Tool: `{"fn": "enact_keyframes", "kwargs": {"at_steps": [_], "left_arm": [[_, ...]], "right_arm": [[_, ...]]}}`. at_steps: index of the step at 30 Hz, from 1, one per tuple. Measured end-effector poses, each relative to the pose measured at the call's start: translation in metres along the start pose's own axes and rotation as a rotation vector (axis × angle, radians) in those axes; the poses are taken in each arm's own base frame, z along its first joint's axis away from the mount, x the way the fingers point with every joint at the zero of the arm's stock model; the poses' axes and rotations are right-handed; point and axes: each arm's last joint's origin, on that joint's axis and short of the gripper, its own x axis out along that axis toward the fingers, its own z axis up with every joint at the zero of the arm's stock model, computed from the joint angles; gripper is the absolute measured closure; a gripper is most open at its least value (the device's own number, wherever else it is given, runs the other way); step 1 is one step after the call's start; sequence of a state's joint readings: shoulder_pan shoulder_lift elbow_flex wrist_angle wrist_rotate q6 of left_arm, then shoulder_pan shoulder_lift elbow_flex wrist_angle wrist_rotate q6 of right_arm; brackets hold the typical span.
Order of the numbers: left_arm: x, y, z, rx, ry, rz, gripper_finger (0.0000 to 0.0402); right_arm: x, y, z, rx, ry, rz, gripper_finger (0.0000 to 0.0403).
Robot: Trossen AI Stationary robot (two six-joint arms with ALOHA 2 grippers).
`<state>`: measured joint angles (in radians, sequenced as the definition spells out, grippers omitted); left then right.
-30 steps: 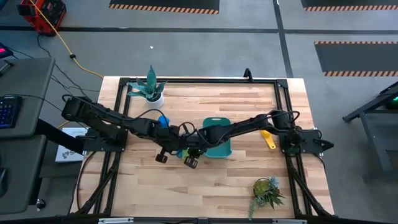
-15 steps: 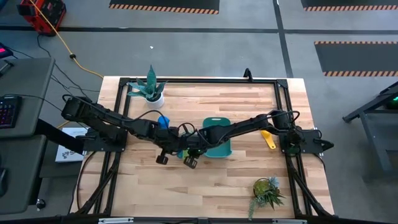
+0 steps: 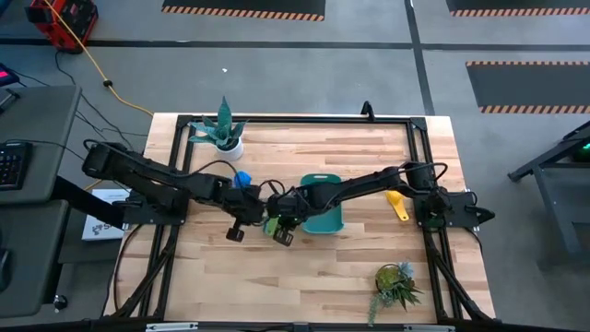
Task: Nest measuring cups in basket
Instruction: Adjust the colored stacked measuring cups
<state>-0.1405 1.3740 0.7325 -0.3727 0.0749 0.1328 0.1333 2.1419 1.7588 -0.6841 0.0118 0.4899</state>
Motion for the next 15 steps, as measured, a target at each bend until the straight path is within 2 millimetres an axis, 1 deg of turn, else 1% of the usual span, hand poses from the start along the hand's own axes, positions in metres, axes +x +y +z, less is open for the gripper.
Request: {"fn": "enact_keyframes", "kwargs": {"at_steps": [4,5,8,11,15], "left_arm": [[-0.009,0.001,-0.016,-0.104,-0.076,0.037,0.0401],[-0.01,0.001,-0.023,-0.142,-0.1,0.042,0.0401],[-0.013,-0.001,-0.033,-0.228,-0.219,0.044,0.0401],[-0.013,-0.005,-0.039,-0.281,-0.279,0.032,0.0401],[-0.008,-0.008,-0.041,-0.287,-0.262,0.028,0.0401]], "right_arm": [[-0.018,0.0,0.0,-0.048,-0.007,-0.03,0.0403],[-0.02,0.001,0.001,-0.059,-0.012,-0.03,0.0403],[-0.023,0.004,0.001,-0.094,-0.026,0.012,0.0403],[-0.013,0.003,-0.005,-0.076,-0.024,0.076,0.0403],[0.007,0.001,-0.015,0.008,-0.045,0.178,0.0403]]}}
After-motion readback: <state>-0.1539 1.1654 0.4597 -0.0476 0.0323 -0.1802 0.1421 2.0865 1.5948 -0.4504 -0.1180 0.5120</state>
